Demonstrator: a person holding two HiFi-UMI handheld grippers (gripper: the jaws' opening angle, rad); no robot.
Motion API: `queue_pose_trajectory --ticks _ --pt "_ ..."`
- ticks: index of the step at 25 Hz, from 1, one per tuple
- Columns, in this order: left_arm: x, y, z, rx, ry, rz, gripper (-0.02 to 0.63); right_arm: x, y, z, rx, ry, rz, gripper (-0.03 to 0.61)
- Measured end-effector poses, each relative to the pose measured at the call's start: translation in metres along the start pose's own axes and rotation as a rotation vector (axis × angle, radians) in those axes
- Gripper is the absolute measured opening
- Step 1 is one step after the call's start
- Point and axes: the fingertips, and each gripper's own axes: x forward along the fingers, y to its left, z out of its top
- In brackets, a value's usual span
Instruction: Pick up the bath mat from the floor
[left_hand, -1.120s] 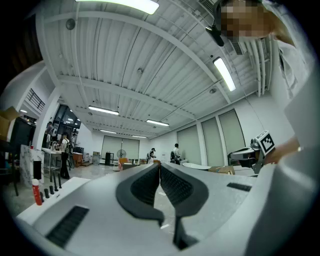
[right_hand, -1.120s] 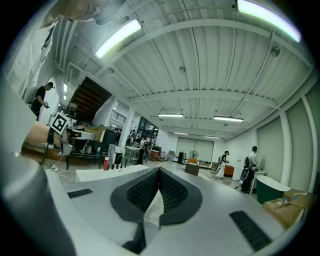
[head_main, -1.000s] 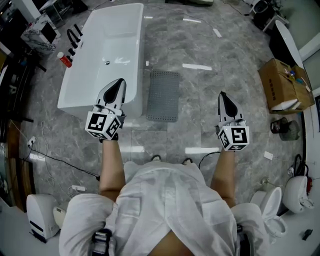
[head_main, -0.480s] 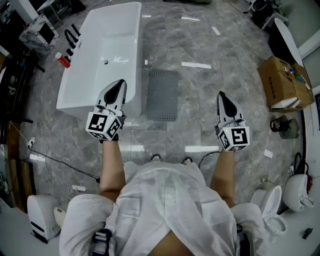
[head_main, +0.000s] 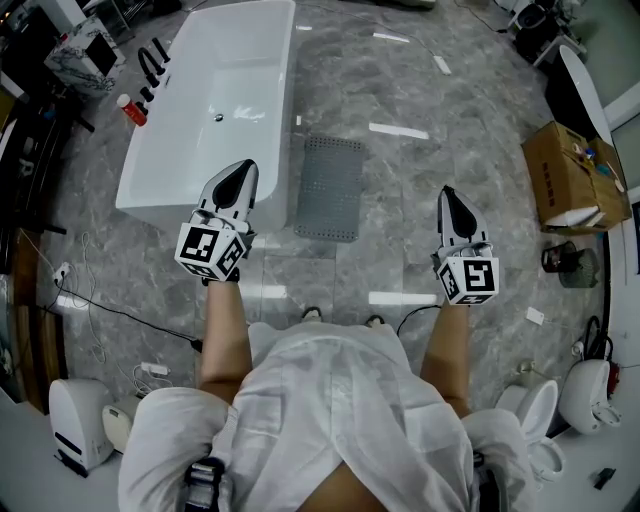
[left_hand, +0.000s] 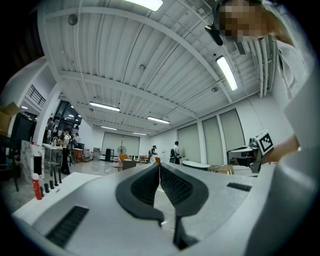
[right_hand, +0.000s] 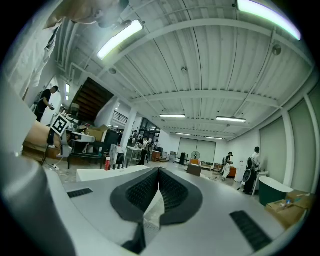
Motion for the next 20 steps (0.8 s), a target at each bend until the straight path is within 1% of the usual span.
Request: queue_pose_trajectory --ticks 6,10,20 --pt "-0.004 0.009 0.002 -0.001 -0.004 0.012 0.012 0.010 0.007 0.000 -0.008 0.004 0.017 0.028" --pt "-0.006 0.011 0.001 -0.009 -0.002 0.006 0.012 0.013 0.011 -0.001 -0.012 0.015 0.028 0.028" --pt "-0.011 0.014 -0.014 -0.036 0.009 0.012 0.012 0.018 0.020 -0.012 -0.021 0.047 0.063 0.028"
